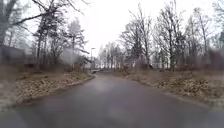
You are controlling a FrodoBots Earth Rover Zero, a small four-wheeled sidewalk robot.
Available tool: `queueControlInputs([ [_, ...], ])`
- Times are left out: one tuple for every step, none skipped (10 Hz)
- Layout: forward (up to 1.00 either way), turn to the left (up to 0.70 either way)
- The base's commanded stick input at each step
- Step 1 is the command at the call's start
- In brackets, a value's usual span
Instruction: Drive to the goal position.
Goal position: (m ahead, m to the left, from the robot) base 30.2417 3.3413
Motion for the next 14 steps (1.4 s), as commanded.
queueControlInputs([
  [1.0, 0.06],
  [1.0, 0.04],
  [1.0, 0.02],
  [1.0, 0.0],
  [1.0, 0.0],
  [1.0, 0.0],
  [1.0, 0.0],
  [1.0, 0.0],
  [1.0, 0.0],
  [1.0, 0.0],
  [1.0, 0.0],
  [1.0, 0.0],
  [1.0, 0.0],
  [1.0, 0.0],
])
